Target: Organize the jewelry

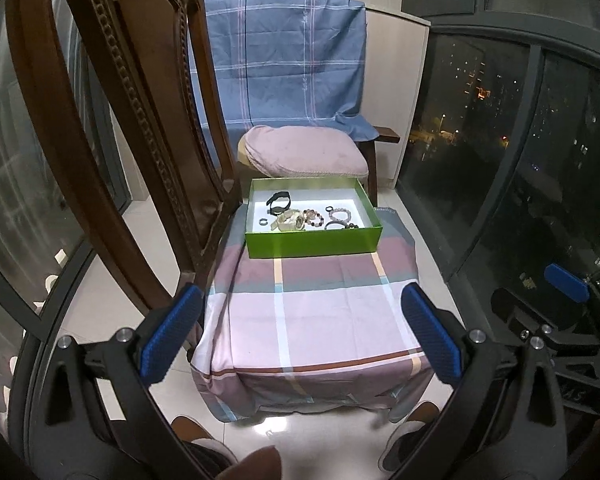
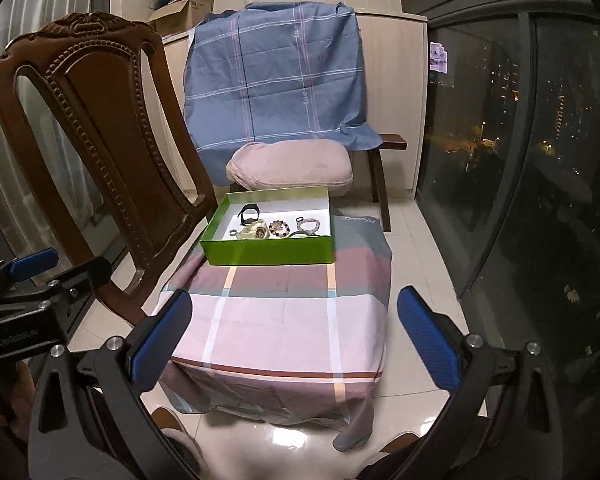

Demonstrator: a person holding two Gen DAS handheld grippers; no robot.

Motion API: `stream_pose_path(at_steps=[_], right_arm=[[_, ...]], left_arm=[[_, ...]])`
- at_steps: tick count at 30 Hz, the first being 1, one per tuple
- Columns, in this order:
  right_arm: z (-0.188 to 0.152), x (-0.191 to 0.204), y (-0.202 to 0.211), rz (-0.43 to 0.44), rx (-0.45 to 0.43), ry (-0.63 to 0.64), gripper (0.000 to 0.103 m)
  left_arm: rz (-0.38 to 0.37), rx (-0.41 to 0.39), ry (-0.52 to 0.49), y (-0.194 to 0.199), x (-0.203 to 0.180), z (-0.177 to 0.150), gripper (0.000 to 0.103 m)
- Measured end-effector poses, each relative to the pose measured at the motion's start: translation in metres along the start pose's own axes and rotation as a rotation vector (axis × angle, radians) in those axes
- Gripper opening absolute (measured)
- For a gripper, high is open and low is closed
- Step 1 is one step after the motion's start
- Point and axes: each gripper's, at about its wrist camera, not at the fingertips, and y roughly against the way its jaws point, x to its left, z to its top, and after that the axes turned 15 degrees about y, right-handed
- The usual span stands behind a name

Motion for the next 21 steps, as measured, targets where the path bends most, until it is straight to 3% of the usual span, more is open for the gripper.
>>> stream_pose_path(at_steps=[21], right_arm=[[0.0002,0.0035,0.0051,0.002,-0.015,0.0,0.1]], left_arm=[[0.003,-0.012,-0.005,0.0059,0.0001,0.0002,0.099]])
